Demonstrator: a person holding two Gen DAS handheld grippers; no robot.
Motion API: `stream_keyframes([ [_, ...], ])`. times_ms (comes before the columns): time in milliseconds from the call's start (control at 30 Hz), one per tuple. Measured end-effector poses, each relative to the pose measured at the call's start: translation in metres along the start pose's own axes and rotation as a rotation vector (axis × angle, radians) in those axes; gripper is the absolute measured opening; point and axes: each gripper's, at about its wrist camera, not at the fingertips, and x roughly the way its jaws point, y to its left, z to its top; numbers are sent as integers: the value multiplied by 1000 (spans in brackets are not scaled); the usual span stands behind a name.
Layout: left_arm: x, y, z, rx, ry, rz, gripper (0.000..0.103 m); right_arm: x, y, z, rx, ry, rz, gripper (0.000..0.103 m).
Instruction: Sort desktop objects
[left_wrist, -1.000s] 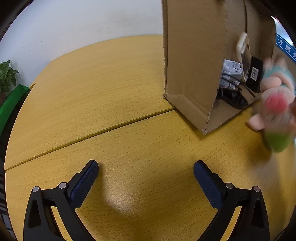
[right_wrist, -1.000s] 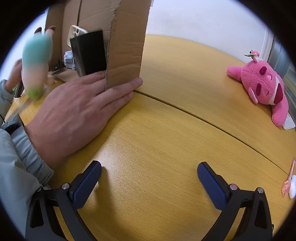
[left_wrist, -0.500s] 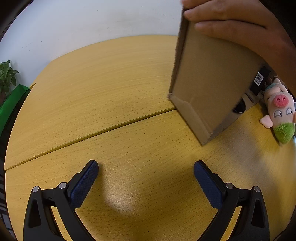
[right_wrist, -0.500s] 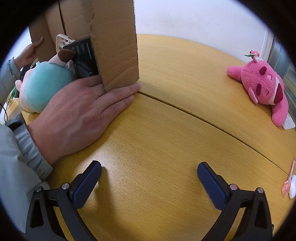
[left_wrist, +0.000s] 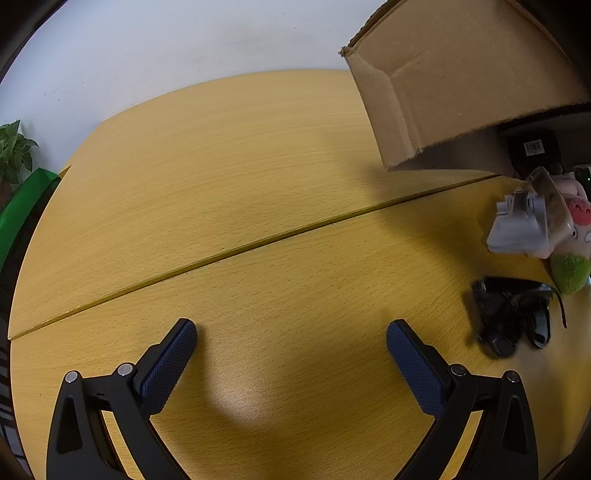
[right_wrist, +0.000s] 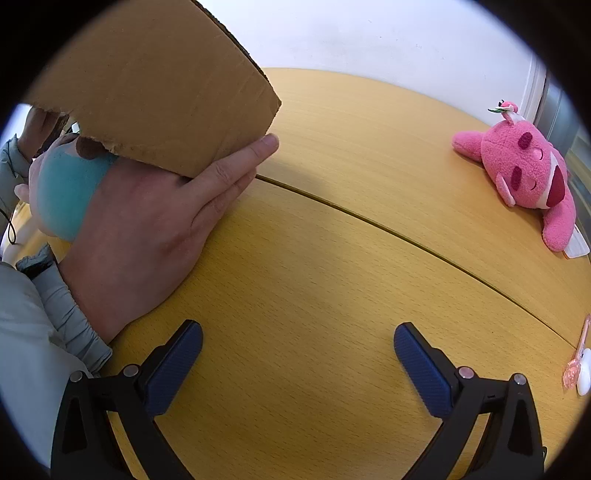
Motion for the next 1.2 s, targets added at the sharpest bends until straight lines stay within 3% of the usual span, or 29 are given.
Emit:
stream_keyframes([
  [1200,-5,2,9,-1,-1,1,103,0,3,2,0,1,-1,103],
])
